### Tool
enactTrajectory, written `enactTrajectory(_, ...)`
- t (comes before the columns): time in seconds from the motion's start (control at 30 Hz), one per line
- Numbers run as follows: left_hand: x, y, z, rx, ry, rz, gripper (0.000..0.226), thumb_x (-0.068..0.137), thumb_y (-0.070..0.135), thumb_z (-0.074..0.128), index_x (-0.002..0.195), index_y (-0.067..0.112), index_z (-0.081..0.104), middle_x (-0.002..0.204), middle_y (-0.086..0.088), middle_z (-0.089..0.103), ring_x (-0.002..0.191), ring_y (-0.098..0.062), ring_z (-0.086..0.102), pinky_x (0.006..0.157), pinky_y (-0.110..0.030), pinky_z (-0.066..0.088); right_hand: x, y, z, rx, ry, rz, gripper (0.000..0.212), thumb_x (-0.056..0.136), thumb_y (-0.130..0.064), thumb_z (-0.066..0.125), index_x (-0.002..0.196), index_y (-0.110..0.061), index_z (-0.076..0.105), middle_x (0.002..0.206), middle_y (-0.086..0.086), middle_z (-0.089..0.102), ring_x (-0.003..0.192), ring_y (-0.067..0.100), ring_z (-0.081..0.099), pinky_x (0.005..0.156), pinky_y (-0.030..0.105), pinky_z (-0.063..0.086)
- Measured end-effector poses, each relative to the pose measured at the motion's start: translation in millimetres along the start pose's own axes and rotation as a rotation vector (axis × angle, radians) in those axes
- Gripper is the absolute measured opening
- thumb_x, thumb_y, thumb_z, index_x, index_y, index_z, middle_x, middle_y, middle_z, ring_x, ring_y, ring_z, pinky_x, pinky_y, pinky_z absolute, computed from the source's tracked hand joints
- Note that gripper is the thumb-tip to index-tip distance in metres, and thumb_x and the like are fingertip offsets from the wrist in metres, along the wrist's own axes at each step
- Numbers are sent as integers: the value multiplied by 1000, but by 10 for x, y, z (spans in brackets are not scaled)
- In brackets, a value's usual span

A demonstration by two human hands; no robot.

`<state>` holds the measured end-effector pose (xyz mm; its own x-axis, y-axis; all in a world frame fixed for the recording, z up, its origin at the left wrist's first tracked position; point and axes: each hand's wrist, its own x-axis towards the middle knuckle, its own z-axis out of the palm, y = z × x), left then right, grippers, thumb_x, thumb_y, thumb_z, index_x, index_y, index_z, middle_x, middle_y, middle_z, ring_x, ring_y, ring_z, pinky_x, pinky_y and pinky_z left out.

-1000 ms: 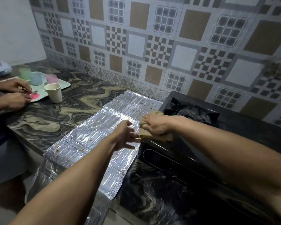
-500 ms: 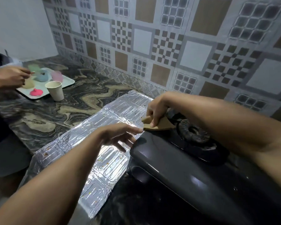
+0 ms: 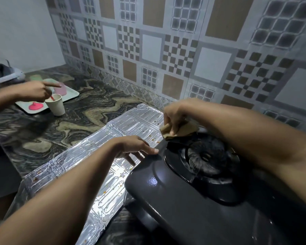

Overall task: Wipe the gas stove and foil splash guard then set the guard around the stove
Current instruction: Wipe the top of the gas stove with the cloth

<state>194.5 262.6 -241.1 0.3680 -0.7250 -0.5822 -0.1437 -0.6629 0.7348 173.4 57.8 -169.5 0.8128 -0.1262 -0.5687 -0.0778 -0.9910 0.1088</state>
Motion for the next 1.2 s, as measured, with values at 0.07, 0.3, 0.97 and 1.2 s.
enactTrajectory(0.07, 33, 44, -7, -7, -12, -16, 47, 72, 43, 76, 107, 12, 71, 108, -7, 70, 91, -21, 64, 93, -50, 52, 46, 79, 8, 29, 2, -7, 20, 72, -26, 83, 88, -19, 73, 73, -7, 67, 70, 11, 56, 65, 25, 45)
enactTrajectory(0.3, 235, 436, 117, -213, 287, 89, 33, 77, 43, 52, 101, 23, 62, 128, -6, 59, 116, -26, 55, 97, -43, 40, 88, 457, -8, 64, 73, 59, 29, 81, -27, 76, 102, -8, 72, 81, 0, 60, 82, 16, 52, 63, 25, 41)
enactTrajectory(0.97, 787, 1161, 789, 780, 635, 250, 69, 98, 52, 23, 152, 10, 13, 162, -7, 5, 149, -26, 5, 114, -62, 9, -690, 1677, 1002, 396, 140, 488, 48, 82, -33, 74, 112, 3, 65, 104, 16, 64, 86, 25, 56, 70, 26, 39)
enactTrajectory(1.2, 747, 1185, 846, 883, 659, 237, 65, 101, 47, 17, 152, 8, 13, 163, -7, 1, 149, -28, -1, 112, -66, 2, -1101, 1845, 1328, 444, 89, 493, 60, 87, -42, 66, 129, -1, 55, 128, 14, 58, 115, 31, 57, 95, 37, 46)
